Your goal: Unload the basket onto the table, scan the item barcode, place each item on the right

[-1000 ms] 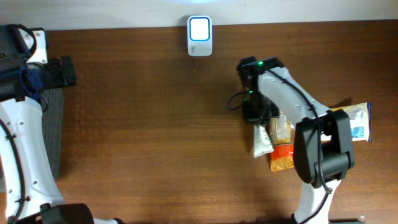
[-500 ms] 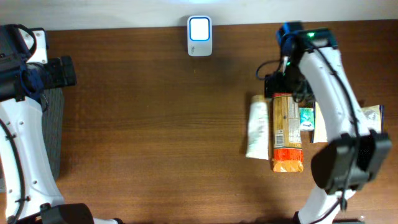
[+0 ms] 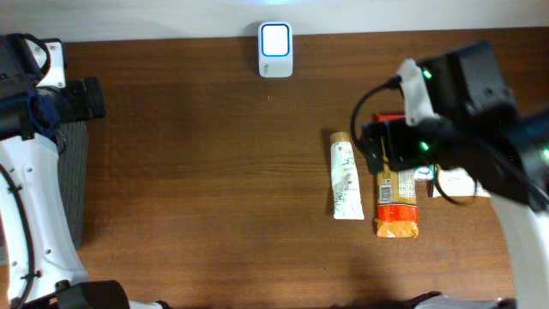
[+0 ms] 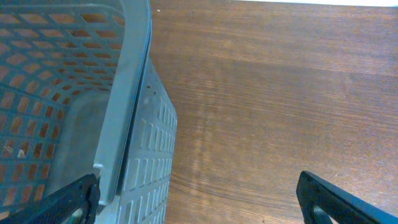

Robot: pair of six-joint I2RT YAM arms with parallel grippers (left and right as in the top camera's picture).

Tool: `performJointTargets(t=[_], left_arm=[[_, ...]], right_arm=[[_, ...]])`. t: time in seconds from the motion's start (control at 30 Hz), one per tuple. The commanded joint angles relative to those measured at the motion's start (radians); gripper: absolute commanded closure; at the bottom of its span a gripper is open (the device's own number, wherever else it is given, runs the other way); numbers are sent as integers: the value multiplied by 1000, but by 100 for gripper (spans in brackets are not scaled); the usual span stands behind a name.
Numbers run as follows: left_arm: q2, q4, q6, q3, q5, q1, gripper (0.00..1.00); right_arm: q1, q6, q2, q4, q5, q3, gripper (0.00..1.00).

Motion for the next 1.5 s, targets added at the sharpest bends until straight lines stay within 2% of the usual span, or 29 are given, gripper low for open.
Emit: performJointTargets(t=[0.0, 0.1, 0.2, 0.3, 0.37, 0.4, 0.57, 0.63, 0.77, 0.83, 0.93, 1.07, 1.2, 1.47], left_arm=[[1, 2, -8, 6, 0, -5, 1], [1, 2, -9, 6, 0, -5, 1], [1, 2, -8, 6, 1, -5, 1], [1, 2, -8, 6, 1, -5, 1], [1, 2, -8, 6, 1, -5, 1], [1, 2, -9, 6, 1, -5, 1], [1, 2, -8, 6, 1, -5, 1], [1, 2, -8, 6, 1, -5, 1], [1, 2, -8, 6, 1, -5, 1], [1, 2, -8, 6, 1, -5, 1], [1, 2, -8, 6, 1, -5, 1], [1, 2, -9, 6, 1, -5, 1], [1, 2, -9, 6, 0, -5, 1], [1, 2, -8, 6, 1, -5, 1]], right_arm=[[7, -3, -70, -7, 13, 12, 1], [7, 2, -113, -7, 51, 12, 1], [7, 108, -172, -6, 121, 12, 1], [-72, 84, -270, 152, 154, -61, 1], [-162, -134, -388, 374, 14, -229, 1], [-197, -169, -467, 483, -12, -348, 1], [-308, -169, -859, 1027, -32, -1030, 1], [-328, -168, -1041, 1262, -68, -1358, 1], [-327, -139, -1289, 1608, -115, -1802, 1], [-325, -115, -1366, 1709, -120, -1941, 1], [-325, -116, -1442, 1736, -119, -2044, 1], [-317, -116, -1444, 1737, -115, -2103, 1], [-317, -116, -1444, 1622, -118, -2104, 1], [-319, -116, -1444, 1625, -118, -2104, 1]])
